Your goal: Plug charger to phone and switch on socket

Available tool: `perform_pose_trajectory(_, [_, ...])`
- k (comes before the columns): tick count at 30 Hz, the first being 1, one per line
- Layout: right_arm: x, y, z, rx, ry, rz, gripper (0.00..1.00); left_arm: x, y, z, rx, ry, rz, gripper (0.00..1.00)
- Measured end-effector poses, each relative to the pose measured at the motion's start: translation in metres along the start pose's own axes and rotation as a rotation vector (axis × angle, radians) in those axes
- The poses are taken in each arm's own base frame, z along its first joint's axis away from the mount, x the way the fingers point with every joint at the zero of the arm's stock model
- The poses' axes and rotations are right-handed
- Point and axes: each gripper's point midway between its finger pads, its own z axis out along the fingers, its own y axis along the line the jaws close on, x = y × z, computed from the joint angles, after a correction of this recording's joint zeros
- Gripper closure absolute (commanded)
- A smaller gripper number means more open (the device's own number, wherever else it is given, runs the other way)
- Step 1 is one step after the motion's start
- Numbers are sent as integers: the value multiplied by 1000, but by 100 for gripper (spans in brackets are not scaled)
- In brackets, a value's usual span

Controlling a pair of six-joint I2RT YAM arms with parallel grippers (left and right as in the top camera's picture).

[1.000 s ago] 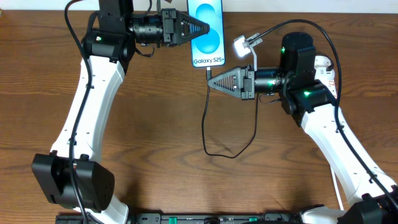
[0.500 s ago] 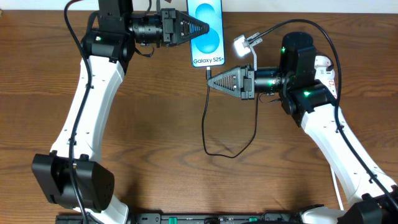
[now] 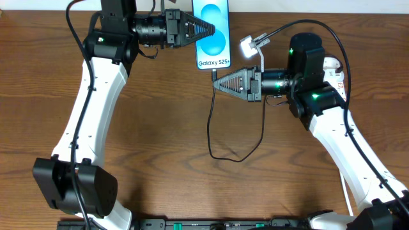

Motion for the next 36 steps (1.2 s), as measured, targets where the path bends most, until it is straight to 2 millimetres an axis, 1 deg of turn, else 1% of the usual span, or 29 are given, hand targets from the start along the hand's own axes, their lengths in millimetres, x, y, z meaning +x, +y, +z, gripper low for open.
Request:
perform_pose_trajectory(17, [-5, 4, 0, -11, -15, -2, 99, -2, 1, -2, -3, -6, 2, 93])
perform_pose_trajectory(36, [-11, 2, 0, 5, -37, -27, 99, -2, 1, -3, -4, -7, -2, 93])
